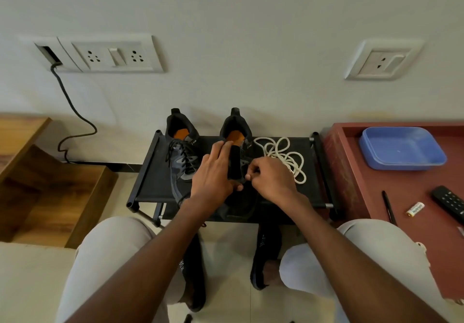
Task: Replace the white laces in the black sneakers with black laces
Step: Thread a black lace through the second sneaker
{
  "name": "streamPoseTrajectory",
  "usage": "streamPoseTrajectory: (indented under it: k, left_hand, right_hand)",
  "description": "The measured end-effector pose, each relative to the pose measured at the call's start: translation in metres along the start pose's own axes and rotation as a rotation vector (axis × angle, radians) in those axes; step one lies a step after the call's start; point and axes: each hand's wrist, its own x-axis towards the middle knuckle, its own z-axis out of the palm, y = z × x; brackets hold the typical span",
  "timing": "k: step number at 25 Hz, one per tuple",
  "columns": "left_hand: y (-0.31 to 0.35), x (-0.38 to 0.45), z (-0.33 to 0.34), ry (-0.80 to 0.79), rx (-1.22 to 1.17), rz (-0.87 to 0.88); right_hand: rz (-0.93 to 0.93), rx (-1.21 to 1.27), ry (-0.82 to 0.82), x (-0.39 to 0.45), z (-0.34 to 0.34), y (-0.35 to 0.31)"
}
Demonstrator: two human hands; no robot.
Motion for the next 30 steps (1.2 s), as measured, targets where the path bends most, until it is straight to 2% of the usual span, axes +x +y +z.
streamPoseTrajectory:
  k: [2,5,7,9,12,14,16,23,27,30]
  left_hand:
    - [-0.001,0.002,0.0,-0.018,-0.003,-0.015]
    - [-0.003,0.001,0.001,-0.011,-0.005,-0.026]
    - [-0.004,0.002,0.001,-0.01,-0.017,-0.026]
    - [0.0,0.003,-0.002,0.004,-0.099,-0.032]
    - [0.015,0.003,-0.024,0.231,-0.395,-0.076]
    - [0.026,-0.004,-0.058,0.358,-0.671,-0.125]
    - [0.037,-0.013,-0.108,0.434,-0.838,-0.065]
    - [0.105,-0.019,-0.288,0.457,-1.125,0.24]
    - [0.157,-0.019,-0.377,0.494,-1.163,0.247]
    - [0.179,-0.018,-0.402,0.467,-1.107,0.247]
  right_hand:
    - [0.054,0.032,0.038,-0.001,-0.01,0.003]
    - [0.24,0.016,0.245,0.003,-0.041,0.02]
    - [0.282,0.022,0.304,0.003,-0.054,0.034]
    - [0.207,0.076,0.28,0.003,-0.052,0.035]
    - [0.035,0.269,0.35,0.002,-0.043,0.017]
    - [-0.061,0.444,0.375,-0.004,-0.047,0.001]
    - [-0.157,0.626,0.384,-0.014,-0.067,-0.02]
    - [-0.334,0.963,0.457,-0.047,-0.221,-0.137]
    - [-0.385,1.067,0.425,-0.071,-0.305,-0.189]
    - [-0.389,1.05,0.453,-0.084,-0.344,-0.211]
